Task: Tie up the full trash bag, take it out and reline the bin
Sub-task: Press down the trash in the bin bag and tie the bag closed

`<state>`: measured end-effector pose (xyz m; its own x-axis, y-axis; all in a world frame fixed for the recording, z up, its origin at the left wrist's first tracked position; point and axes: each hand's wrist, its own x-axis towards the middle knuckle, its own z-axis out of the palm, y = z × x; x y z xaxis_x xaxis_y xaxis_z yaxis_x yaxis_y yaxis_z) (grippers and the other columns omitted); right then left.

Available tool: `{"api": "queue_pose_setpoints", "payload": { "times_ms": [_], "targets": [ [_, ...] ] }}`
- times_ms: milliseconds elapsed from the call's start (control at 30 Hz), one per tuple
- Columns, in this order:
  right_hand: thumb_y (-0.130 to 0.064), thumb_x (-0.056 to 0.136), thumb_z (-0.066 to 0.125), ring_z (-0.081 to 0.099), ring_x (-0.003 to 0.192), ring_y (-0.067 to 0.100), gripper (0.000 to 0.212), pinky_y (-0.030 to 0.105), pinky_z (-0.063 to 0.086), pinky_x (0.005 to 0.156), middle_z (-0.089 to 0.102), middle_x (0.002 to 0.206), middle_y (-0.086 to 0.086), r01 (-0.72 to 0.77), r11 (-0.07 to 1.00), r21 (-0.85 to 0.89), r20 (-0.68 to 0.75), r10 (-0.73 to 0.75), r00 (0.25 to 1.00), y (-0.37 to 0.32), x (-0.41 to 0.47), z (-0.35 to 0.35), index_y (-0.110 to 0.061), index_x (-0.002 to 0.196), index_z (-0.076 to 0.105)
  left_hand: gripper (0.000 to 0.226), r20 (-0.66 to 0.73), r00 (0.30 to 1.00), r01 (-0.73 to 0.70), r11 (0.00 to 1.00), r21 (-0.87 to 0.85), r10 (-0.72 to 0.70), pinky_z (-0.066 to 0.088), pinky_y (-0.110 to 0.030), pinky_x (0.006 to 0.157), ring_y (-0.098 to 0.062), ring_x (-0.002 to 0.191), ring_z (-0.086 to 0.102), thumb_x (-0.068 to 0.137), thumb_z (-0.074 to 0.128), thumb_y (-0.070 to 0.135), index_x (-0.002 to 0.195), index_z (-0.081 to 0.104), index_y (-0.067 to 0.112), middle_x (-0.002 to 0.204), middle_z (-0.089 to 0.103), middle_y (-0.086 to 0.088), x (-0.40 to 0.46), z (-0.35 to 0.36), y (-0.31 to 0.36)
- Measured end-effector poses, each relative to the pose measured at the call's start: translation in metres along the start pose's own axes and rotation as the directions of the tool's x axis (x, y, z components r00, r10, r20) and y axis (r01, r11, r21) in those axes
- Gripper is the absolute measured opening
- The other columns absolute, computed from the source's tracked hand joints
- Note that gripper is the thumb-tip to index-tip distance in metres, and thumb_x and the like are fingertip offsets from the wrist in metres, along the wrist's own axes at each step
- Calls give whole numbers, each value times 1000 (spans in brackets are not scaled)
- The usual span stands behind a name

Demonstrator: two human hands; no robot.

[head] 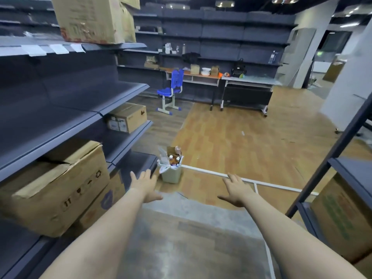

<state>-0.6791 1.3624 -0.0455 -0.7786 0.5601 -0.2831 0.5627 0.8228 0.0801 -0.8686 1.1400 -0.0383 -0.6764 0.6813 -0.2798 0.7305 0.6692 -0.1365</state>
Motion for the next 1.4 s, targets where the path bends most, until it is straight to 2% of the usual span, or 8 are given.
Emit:
{"api": "queue_pose_setpoints", "payload": {
  "times_ms": [400, 533, 800, 1067, 1233, 1400],
  "targets": [
    [-50, 91, 48, 2, 146, 25, 68, 46, 28, 112, 1, 158, 8, 93, 994, 53, 35, -95, 995, -29, 245, -61, -16, 146, 25, 80, 28, 999, 44, 998, -49, -43, 6, -61, 113, -31, 142, 13, 86, 47, 60, 146, 21, 13, 155, 9, -16, 232, -50, -64],
    [-48, 92, 48, 2, 146, 24, 65, 47, 29, 112, 2, 158, 8, 82, 996, 46, 80, -85, 993, -23, 311, -73, -15, 144, 28, 82, 42, 998, 40, 997, -73, -37, 5, -60, 113, -31, 143, 12, 86, 46, 61, 146, 21, 13, 155, 9, -16, 293, -60, -73],
    [-48, 92, 48, 3, 146, 25, 66, 46, 29, 112, 4, 157, 10, 155, 988, -2, 138, -154, 978, 2, 474, -85, -15, 145, 27, 83, 135, 982, 146, 986, -82, -134, 4, -60, 113, -31, 143, 10, 87, 45, 61, 148, 16, 12, 155, 7, -17, 429, -51, -84],
    [-47, 92, 48, 12, 144, 26, 65, 44, 31, 110, 9, 156, 9, 241, 970, -33, 175, -232, 957, 44, 680, -114, -17, 145, 26, 83, 139, 971, 216, 959, -184, -192, 6, -61, 113, -30, 143, 12, 87, 46, 60, 148, 16, 13, 155, 9, -14, 621, -75, -61],
    [-45, 93, 47, 22, 140, 29, 66, 42, 34, 108, 13, 155, 9, 303, 950, -70, 243, -279, 929, 51, 774, -125, -16, 146, 23, 84, 107, 978, 203, 945, -255, -182, 6, -61, 113, -28, 143, 13, 87, 46, 60, 150, 11, 16, 157, 10, -6, 692, -87, -58],
    [-44, 92, 47, 29, 139, 30, 70, 42, 32, 110, 20, 154, 10, 343, 939, -32, 353, -310, 883, 33, 834, -97, -17, 148, 16, 87, 215, 954, 257, 942, -215, -211, 6, -61, 114, -28, 141, 18, 87, 42, 63, 150, 9, 13, 152, 24, -6, 724, -48, -75]
  ]
}}
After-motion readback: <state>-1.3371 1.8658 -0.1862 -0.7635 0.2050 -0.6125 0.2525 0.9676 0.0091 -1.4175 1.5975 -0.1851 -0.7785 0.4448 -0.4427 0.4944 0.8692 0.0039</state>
